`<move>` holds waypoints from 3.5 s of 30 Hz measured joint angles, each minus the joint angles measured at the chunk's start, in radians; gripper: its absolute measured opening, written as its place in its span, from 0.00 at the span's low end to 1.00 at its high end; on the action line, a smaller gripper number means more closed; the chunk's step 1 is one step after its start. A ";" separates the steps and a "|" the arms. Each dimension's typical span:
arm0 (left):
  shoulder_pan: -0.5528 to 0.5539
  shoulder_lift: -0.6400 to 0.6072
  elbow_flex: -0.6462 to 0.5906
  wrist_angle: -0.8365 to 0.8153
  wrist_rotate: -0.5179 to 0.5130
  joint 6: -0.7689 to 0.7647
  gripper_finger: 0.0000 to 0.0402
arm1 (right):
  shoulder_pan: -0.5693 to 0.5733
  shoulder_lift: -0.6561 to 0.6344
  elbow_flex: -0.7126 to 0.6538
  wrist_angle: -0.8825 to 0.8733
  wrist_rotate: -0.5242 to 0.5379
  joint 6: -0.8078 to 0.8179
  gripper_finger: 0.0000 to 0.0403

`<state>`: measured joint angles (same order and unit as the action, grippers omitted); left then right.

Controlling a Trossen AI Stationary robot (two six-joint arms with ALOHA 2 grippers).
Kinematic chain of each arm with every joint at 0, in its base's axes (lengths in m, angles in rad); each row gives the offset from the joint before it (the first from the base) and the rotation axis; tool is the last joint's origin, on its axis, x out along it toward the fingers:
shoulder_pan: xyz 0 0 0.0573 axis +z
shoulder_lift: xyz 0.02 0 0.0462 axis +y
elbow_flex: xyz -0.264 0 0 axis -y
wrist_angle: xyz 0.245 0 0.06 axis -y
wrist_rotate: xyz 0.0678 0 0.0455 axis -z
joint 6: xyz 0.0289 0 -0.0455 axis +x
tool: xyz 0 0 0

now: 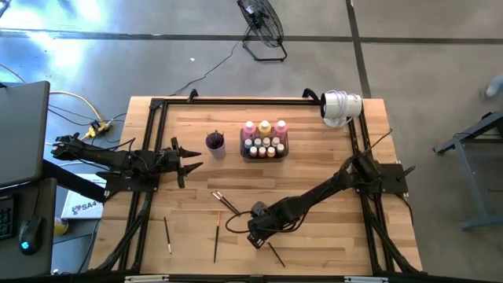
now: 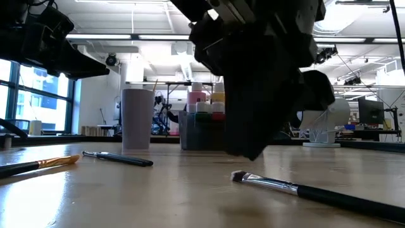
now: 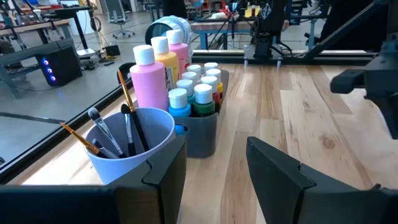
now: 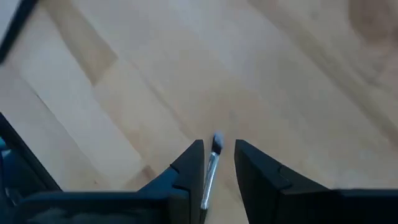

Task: Pick & Place Paint Supplies
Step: Put the silver paint brush into the purple cup

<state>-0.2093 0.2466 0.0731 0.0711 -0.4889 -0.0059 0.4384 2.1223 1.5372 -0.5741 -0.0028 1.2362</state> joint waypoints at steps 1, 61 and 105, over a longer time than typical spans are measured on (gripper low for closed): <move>0.000 0.000 0.000 0.000 0.000 0.000 0.41 | 0.000 -0.001 0.000 -0.002 0.009 0.000 0.20; 0.000 0.000 0.000 -0.014 -0.003 -0.002 0.41 | 0.021 -0.010 0.001 0.100 -0.005 -0.053 0.16; 0.000 0.000 0.000 -0.018 -0.003 -0.003 0.41 | 0.025 0.125 0.340 -0.281 -0.003 -0.139 0.01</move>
<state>-0.2096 0.2466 0.0727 0.0532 -0.4923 -0.0086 0.4637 2.2471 1.8774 -0.8551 -0.0062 1.0973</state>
